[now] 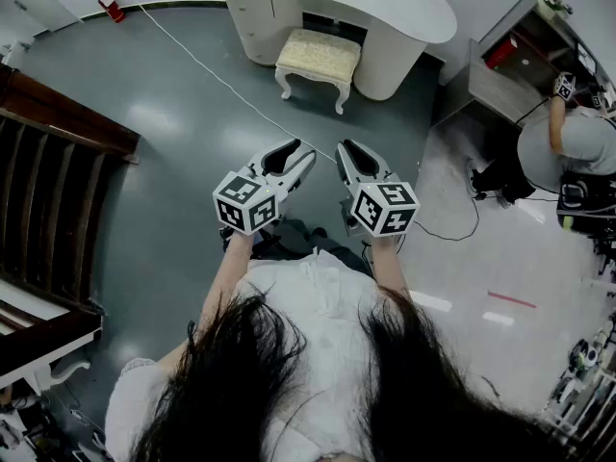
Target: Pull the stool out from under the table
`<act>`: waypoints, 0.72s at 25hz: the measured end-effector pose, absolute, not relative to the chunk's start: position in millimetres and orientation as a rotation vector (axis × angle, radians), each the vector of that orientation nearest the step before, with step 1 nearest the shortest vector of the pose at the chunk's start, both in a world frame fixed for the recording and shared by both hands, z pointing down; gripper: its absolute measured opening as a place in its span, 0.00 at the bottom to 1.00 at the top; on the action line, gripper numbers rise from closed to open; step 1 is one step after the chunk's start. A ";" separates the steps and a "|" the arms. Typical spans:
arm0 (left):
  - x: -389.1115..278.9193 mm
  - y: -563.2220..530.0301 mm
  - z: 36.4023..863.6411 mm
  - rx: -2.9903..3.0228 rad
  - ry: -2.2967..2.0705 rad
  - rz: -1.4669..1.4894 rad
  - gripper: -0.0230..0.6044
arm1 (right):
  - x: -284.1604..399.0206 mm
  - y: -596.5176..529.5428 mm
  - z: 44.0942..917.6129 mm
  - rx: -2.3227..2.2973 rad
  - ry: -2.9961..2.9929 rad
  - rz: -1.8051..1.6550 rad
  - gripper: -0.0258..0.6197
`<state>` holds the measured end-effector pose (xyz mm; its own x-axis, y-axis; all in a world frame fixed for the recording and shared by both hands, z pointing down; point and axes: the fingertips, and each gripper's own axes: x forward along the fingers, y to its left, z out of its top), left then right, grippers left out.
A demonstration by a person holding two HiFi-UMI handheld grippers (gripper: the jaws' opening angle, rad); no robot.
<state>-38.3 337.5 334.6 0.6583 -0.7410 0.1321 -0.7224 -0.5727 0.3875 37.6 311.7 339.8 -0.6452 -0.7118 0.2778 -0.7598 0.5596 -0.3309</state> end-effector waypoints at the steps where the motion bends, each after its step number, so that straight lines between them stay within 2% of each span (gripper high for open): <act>1: -36.7 337.2 334.4 2.467 -1.149 -0.064 0.31 | 39.2 311.5 339.4 1.266 -2.675 0.649 0.14; 18: -9.0 339.1 335.5 2.447 -1.199 -0.039 0.31 | 70.6 308.8 340.1 1.231 -2.722 0.679 0.14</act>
